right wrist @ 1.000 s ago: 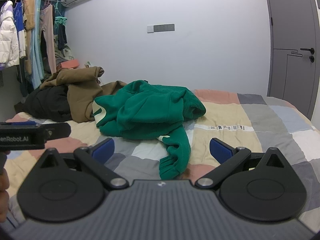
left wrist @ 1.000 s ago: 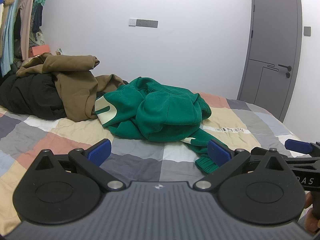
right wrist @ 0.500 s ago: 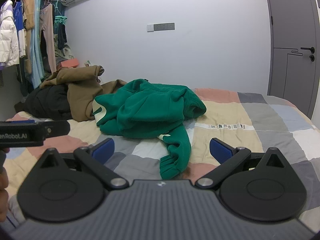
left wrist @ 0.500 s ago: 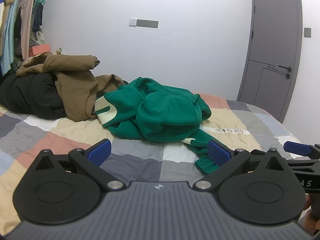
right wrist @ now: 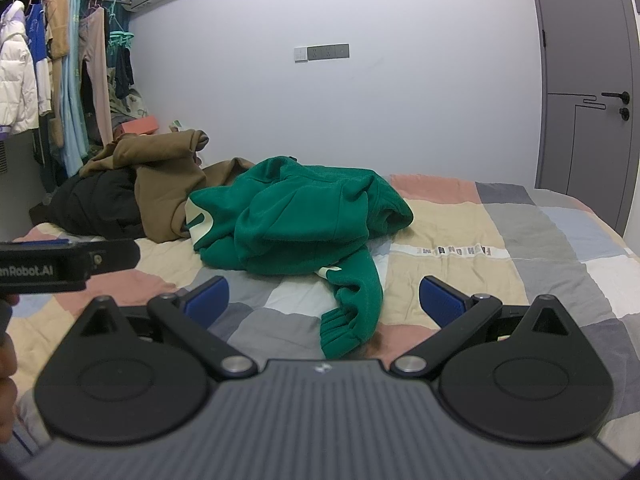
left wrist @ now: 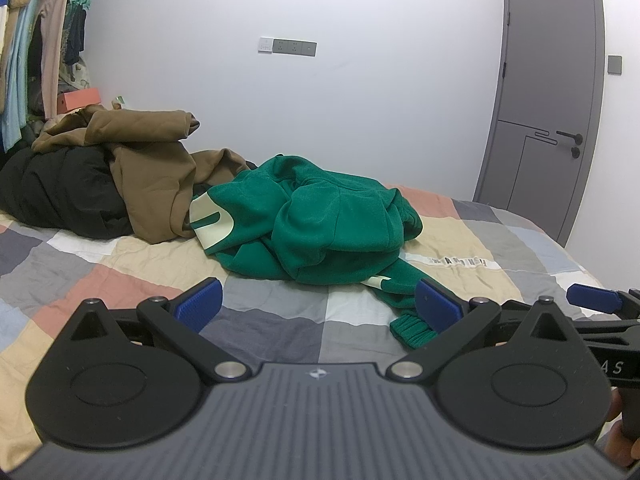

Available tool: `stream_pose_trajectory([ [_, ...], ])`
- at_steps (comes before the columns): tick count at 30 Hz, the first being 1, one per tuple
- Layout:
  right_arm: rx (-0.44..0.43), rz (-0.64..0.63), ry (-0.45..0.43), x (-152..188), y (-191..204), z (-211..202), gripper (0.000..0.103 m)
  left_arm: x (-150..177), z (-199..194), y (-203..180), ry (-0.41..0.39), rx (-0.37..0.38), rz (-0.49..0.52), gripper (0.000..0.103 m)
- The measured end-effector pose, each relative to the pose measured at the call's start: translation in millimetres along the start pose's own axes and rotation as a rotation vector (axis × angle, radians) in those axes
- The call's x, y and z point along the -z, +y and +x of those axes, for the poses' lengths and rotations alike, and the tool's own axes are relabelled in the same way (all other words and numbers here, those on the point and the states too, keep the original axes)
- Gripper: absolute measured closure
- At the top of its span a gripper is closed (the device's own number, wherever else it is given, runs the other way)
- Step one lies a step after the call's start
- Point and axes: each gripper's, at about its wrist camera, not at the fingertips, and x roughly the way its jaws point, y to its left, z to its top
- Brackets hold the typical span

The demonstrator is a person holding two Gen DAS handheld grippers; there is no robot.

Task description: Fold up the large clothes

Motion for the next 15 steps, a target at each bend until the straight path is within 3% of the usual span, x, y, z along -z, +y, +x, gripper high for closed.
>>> stream_pose_trajectory([
  [15, 0.000, 0.020, 0.004, 4.0, 1.2, 1.9, 0.000, -2.3, -0.8, -1.1, 0.001, 0.000, -0.003, 0.000],
])
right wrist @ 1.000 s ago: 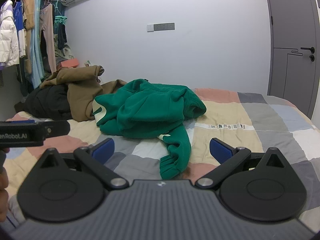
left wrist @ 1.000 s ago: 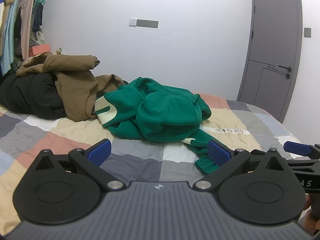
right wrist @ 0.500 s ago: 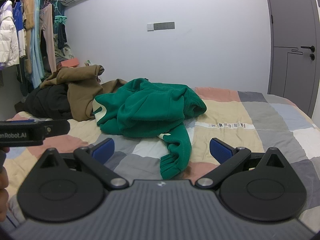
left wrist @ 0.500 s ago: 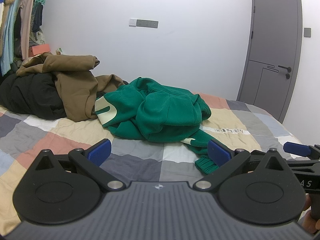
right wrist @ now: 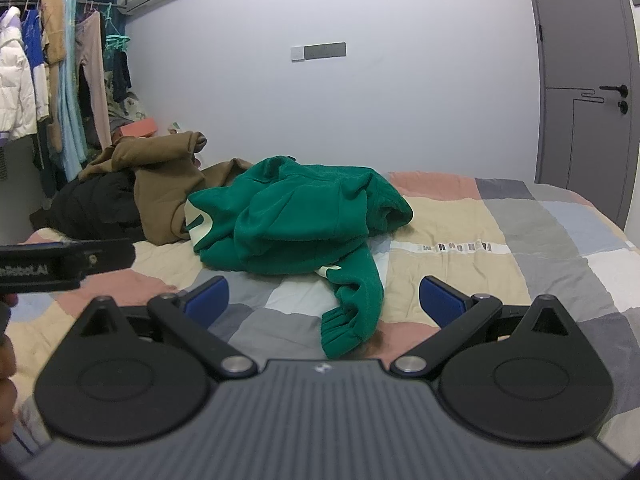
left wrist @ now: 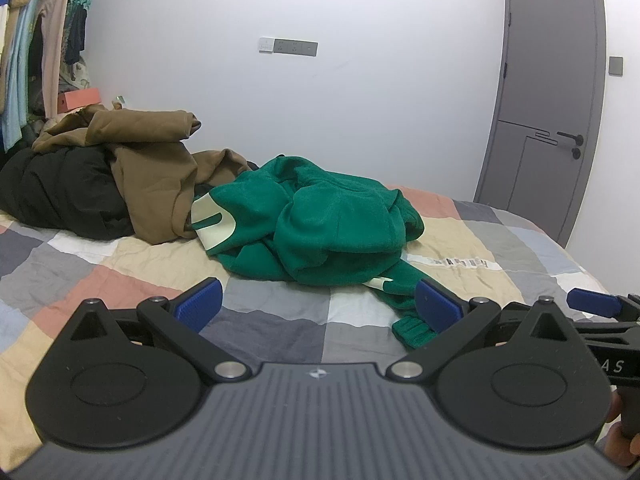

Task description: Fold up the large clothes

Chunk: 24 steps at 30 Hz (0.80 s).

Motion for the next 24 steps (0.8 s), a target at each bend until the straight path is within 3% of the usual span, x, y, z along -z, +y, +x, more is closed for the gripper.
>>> stream_pose_trajectory([
  [13, -0.013, 0.047, 0.012, -16, -8, 17, 0.000, -15, 4, 12, 0.011, 0.000, -0.009, 0.000],
  [24, -0.008, 0.069, 0.045, -46, -1, 69, 0.000, -45, 58, 35, 0.036, -0.028, 0.054, 0.000],
])
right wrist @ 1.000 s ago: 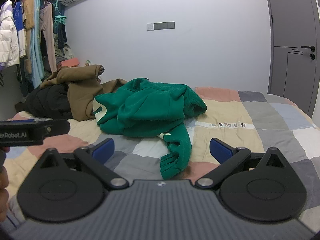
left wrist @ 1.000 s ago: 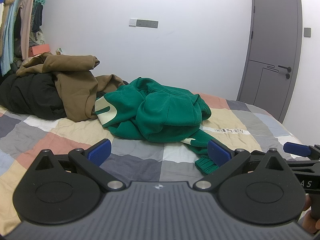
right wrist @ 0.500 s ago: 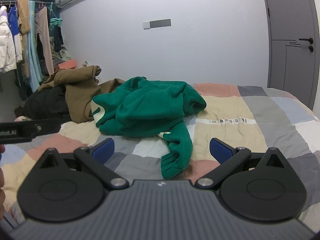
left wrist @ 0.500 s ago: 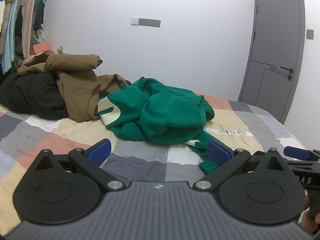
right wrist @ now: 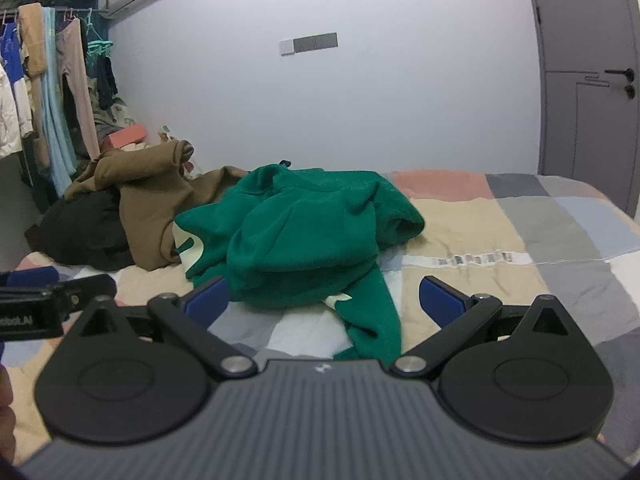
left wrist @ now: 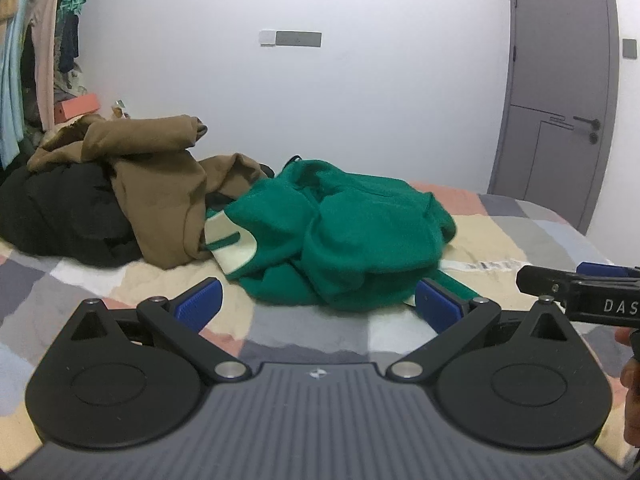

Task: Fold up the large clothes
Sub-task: 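Grasp the green hoodie fabric with the right gripper while the left gripper approaches it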

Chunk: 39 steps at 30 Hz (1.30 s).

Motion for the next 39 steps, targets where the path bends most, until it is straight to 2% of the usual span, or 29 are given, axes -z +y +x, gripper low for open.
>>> stream_pose_trajectory([
  [7, -0.015, 0.019, 0.065, -8, 4, 67, 0.000, -15, 53, 31, 0.038, -0.005, 0.036, 0.000],
  [9, -0.029, 0.013, 0.081, -7, 8, 89, 0.000, -14, 68, 42, 0.053, -0.018, 0.008, 0.000],
  [12, -0.055, 0.007, 0.111, -7, 17, 125, 0.000, -8, 86, 57, 0.072, 0.017, -0.054, 0.000],
  [15, -0.060, 0.003, 0.125, -5, 28, 163, 0.000, 0, 100, 66, 0.077, 0.018, -0.067, 0.000],
  [21, 0.029, 0.008, 0.115, 2, 40, 229, 0.001, 13, 117, 80, 0.047, -0.006, -0.095, 0.000],
  [26, 0.045, 0.087, 0.101, 4, 37, 267, 0.000, 19, 125, 100, 0.038, -0.029, -0.159, 0.000],
  [31, 0.044, 0.024, 0.089, 5, 51, 277, 0.000, 21, 127, 117, 0.044, -0.050, -0.227, 0.000],
  [32, 0.032, 0.018, 0.085, 4, 50, 275, 0.003, 21, 127, 120, 0.043, -0.052, -0.237, 0.000],
  [33, 0.029, 0.011, 0.088, 4, 49, 273, 0.017, 21, 125, 121, 0.041, -0.053, -0.245, 0.000],
  [34, 0.026, -0.004, 0.091, 1, 49, 270, 0.038, 21, 123, 123, 0.039, -0.054, -0.254, 0.000],
  [35, 0.020, -0.018, 0.099, -1, 49, 266, 0.046, 21, 122, 124, 0.038, -0.056, -0.262, 0.000],
  [37, 0.019, -0.045, 0.117, -5, 52, 256, 0.080, 21, 119, 125, 0.035, -0.074, -0.273, 0.000],
  [39, 0.030, -0.068, 0.118, -11, 55, 239, 0.089, 20, 115, 126, 0.024, -0.094, -0.275, 0.000],
])
